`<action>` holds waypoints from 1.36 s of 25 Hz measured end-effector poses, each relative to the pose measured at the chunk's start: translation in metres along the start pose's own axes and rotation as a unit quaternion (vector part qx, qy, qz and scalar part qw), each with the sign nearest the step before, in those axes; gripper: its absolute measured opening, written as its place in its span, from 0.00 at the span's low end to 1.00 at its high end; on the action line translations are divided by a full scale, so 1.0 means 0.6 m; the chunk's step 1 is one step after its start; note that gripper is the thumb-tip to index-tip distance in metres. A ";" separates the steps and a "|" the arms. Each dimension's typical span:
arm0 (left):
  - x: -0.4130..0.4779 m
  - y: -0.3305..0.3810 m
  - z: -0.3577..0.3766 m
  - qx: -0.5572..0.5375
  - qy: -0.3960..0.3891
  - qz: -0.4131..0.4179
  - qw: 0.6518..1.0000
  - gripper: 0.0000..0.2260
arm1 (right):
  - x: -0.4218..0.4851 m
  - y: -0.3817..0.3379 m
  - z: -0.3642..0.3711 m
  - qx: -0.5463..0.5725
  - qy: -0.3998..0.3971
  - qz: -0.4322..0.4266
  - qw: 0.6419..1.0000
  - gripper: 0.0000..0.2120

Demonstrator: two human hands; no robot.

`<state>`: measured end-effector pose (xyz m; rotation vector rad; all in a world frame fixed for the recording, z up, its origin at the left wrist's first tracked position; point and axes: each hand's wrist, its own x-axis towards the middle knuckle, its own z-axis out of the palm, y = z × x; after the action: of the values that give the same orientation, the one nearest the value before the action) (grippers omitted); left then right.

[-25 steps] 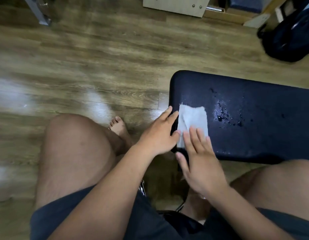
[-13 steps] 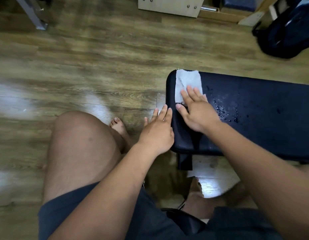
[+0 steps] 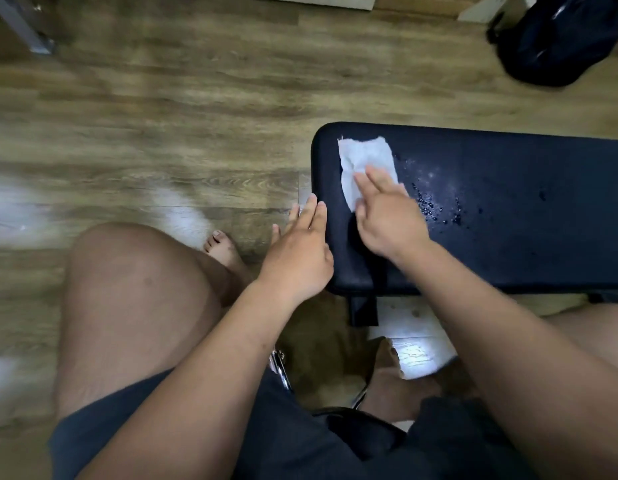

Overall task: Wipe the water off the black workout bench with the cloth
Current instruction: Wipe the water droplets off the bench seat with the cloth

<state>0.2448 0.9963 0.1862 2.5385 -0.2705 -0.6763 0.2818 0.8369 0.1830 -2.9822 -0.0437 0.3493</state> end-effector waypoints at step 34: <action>0.082 0.060 0.084 0.020 0.240 0.134 0.961 0.30 | -0.239 0.052 0.056 0.071 0.018 0.085 0.994 0.26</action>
<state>0.2588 0.9294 0.1465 2.5418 -0.4462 0.0544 0.1349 0.8037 0.1792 -2.8558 0.2312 0.3024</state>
